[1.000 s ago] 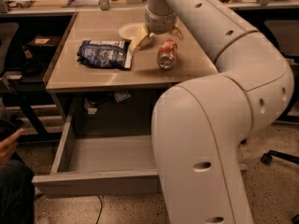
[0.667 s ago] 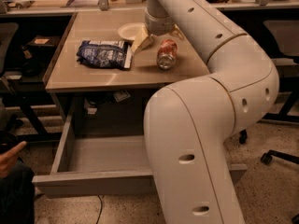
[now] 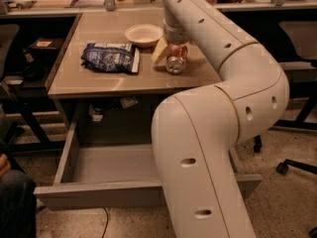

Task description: Place coke can into top drawer

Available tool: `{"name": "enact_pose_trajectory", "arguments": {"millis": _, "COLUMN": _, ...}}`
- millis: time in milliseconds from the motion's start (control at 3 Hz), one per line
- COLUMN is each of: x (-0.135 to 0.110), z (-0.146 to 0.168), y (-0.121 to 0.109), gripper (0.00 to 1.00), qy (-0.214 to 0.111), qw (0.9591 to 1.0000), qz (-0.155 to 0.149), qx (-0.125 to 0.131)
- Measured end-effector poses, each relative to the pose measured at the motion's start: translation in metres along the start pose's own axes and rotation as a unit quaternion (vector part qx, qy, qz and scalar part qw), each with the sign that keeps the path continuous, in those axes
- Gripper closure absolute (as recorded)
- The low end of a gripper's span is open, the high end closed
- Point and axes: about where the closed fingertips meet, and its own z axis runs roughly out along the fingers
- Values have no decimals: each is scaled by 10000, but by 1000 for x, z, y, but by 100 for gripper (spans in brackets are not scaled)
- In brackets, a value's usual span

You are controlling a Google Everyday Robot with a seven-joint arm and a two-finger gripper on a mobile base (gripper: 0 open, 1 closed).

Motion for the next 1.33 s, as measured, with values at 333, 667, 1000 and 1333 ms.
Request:
{"name": "enact_pose_trajectory", "arguments": {"millis": 333, "x": 9, "z": 12, "y": -19, "gripper": 0, "qy": 81, "qw": 9998, "qz": 150, "qx": 43}}
{"name": "enact_pose_trajectory", "arguments": {"millis": 667, "x": 5, "z": 15, "y": -17, "gripper": 18, "qy": 26, "qw": 9999, "qz": 136, "qx": 37}}
{"name": "enact_pose_trajectory", "arguments": {"millis": 1000, "x": 5, "z": 15, "y": -17, "gripper": 42, "qy": 25, "qw": 9999, "qz": 136, "qx": 37}}
{"name": "enact_pose_trajectory", "arguments": {"millis": 1333, "x": 5, "z": 15, "y": -17, "gripper": 65, "qy": 25, "qw": 9999, "qz": 136, "qx": 37}}
